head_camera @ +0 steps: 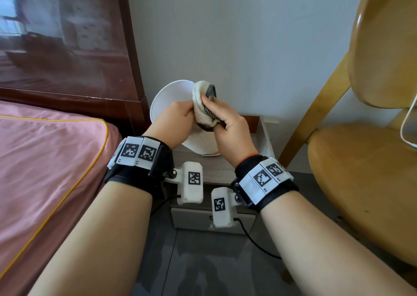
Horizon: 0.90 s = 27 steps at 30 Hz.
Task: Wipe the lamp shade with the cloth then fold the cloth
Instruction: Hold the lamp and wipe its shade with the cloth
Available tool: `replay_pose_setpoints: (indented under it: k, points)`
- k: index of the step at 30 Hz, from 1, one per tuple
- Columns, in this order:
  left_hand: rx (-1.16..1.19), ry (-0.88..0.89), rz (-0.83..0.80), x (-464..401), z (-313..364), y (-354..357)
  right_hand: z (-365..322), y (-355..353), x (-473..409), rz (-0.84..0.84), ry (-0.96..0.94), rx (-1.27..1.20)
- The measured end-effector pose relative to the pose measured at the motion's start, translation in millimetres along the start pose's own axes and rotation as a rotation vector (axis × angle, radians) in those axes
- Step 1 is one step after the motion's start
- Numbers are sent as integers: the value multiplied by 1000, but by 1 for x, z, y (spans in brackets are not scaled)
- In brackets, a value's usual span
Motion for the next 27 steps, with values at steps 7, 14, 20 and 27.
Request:
replay_pose_setpoints:
  k: [7,14,20,27]
  points:
    - [72,11,8,2,-3,1,40,0,22,-8,189,-4]
    - [44,19,-14,3,-4,-3,80,-24,13,-188,369,450]
    - [31,28,-21,4,-1,-2,55,-42,-6,-19,339,380]
    - [31,48,-41,7,3,-2,-19,-34,-28,170,-12,204]
Point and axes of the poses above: each hand's wrist, its own x-axis away from the middle knuckle, its own y-axis out of the palm, z = x × y, the point moved 5 cm from there along -x, towards the middle knuckle, and after that the axes turned 12 degrees about z, right-handed, at the moved point
